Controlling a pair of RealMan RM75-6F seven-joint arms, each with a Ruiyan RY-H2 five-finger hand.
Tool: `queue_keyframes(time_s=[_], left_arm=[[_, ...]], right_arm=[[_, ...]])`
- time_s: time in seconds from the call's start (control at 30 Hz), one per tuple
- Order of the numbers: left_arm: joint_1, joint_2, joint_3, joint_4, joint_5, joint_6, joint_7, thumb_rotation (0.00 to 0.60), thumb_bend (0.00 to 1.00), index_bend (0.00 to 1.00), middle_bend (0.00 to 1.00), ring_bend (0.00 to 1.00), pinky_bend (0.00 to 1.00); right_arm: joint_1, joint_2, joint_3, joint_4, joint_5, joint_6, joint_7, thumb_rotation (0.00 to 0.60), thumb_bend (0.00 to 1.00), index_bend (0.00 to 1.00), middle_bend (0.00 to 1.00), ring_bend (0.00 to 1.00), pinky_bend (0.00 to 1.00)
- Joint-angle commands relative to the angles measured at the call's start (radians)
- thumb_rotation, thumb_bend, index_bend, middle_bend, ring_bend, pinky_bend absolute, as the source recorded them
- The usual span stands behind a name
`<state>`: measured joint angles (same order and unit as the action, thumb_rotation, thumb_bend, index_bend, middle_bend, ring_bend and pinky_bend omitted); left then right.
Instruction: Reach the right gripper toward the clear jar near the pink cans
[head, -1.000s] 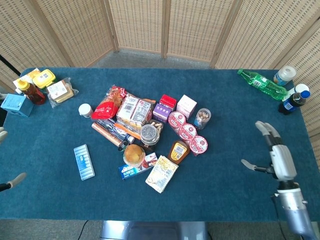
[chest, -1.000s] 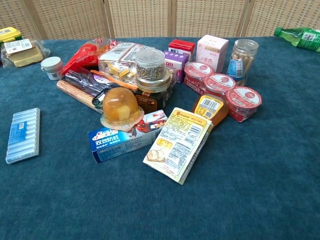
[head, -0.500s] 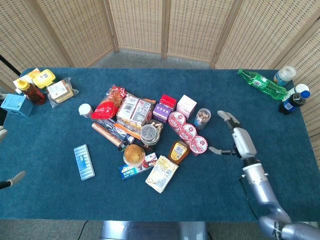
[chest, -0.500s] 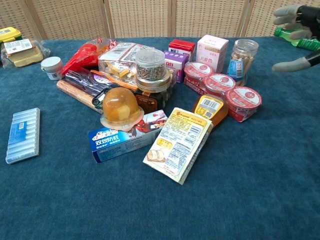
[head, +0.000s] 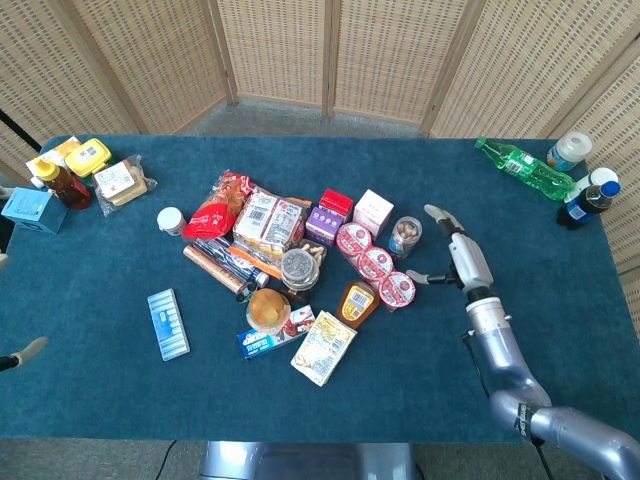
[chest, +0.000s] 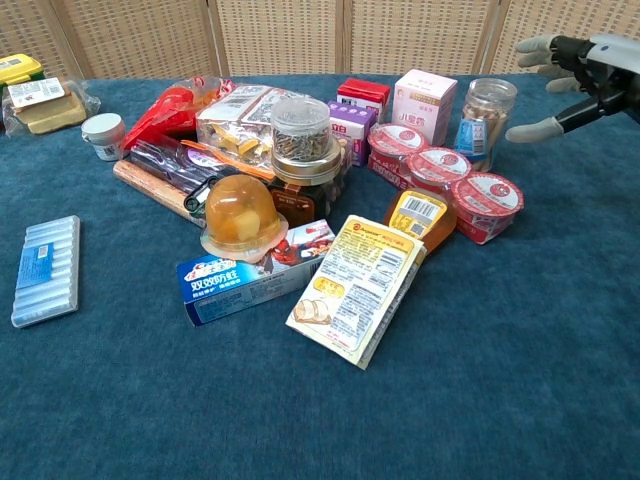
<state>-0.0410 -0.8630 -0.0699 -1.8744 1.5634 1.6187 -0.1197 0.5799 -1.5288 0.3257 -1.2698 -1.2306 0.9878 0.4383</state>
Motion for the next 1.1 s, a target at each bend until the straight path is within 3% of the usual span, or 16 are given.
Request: queue_keyframes(time_s=[0.03, 0.4, 0.57, 0.63, 0.7, 0.77, 0.97, 1.1], left_arm=[[-0.007, -0.005, -0.003, 0.003, -0.013, -0.014, 0.007, 0.600, 0.13, 0.00, 0.00, 0.00, 0.00], [-0.021, -0.011, -0.015, 0.019, -0.053, -0.046, 0.006, 0.600, 0.13, 0.00, 0.00, 0.00, 0.00], [-0.024, -0.013, -0.018, 0.026, -0.063, -0.054, 0.003, 0.600, 0.13, 0.00, 0.00, 0.00, 0.00], [-0.025, -0.014, -0.019, 0.026, -0.065, -0.056, 0.003, 0.600, 0.13, 0.00, 0.00, 0.00, 0.00], [-0.026, -0.014, -0.019, 0.026, -0.066, -0.057, 0.004, 0.600, 0.13, 0.00, 0.00, 0.00, 0.00], [-0.027, -0.015, -0.019, 0.025, -0.065, -0.060, 0.006, 0.600, 0.13, 0.00, 0.00, 0.00, 0.00], [-0.026, -0.015, -0.017, 0.022, -0.062, -0.060, 0.009, 0.600, 0.13, 0.00, 0.00, 0.00, 0.00], [-0.025, -0.014, -0.016, 0.020, -0.056, -0.057, 0.008, 0.600, 0.13, 0.00, 0.00, 0.00, 0.00]], right_arm=[[0.026, -0.020, 0.016, 0.043, 0.018, -0.032, 0.024, 0.600, 0.00, 0.00, 0.00, 0.00, 0.00], [0.089, -0.098, 0.028, 0.188, 0.037, -0.096, 0.066, 0.600, 0.00, 0.00, 0.00, 0.00, 0.00], [0.104, -0.151, 0.047, 0.264, 0.041, -0.057, 0.071, 0.600, 0.00, 0.01, 0.01, 0.01, 0.02], [0.108, -0.186, 0.059, 0.305, 0.044, -0.017, 0.062, 0.600, 0.00, 0.11, 0.17, 0.15, 0.20], [0.112, -0.205, 0.060, 0.332, 0.045, -0.006, 0.058, 0.600, 0.00, 0.30, 0.45, 0.41, 0.48], [0.114, -0.218, 0.055, 0.358, 0.043, -0.005, 0.057, 0.600, 0.00, 0.42, 0.60, 0.56, 0.61], [0.106, -0.227, 0.048, 0.379, 0.028, 0.010, 0.086, 0.600, 0.00, 0.56, 0.71, 0.68, 0.74], [0.094, -0.203, 0.050, 0.344, 0.013, 0.044, 0.087, 0.600, 0.00, 0.57, 0.72, 0.68, 0.74]])
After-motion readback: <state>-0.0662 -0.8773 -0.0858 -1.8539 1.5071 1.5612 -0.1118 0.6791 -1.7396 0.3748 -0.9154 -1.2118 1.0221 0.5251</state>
